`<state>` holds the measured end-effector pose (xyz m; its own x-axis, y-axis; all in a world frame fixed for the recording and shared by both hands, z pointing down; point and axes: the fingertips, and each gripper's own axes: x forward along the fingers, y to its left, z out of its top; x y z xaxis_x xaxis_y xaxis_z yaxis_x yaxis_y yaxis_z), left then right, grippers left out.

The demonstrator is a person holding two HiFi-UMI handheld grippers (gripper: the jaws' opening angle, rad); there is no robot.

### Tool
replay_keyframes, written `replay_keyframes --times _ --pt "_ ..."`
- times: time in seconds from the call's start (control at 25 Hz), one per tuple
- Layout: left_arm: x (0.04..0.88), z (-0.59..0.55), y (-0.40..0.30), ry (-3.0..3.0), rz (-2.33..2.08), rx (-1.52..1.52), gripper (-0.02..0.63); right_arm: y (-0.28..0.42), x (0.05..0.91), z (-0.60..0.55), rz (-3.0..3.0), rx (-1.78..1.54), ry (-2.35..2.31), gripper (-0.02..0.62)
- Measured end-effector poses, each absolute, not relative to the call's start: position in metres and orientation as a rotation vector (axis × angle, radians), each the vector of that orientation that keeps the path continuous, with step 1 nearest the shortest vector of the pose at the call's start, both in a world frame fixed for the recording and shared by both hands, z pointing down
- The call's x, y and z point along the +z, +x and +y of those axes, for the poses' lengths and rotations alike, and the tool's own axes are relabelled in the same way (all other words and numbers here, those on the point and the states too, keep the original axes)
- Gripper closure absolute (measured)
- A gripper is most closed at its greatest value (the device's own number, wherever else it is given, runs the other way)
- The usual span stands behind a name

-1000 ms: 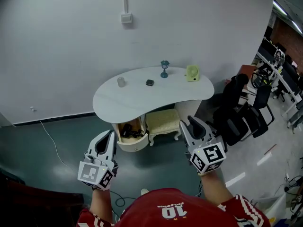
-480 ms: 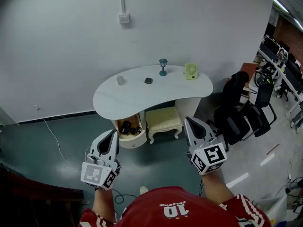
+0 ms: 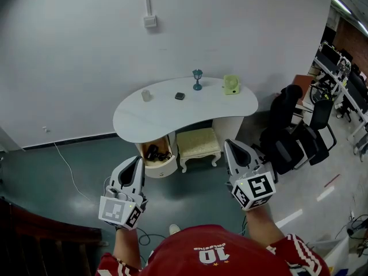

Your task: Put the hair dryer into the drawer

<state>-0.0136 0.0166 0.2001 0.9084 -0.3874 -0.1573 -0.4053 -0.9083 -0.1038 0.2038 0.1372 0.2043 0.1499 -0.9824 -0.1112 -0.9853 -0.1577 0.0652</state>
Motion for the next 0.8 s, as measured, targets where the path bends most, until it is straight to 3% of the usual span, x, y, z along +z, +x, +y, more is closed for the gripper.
replay_keyframes --times 0.8 --pt "0.199 0.039 -0.022 -2.928 0.57 0.214 0.6 0.195 0.203 0.151 2.018 0.203 -2.372 0.592"
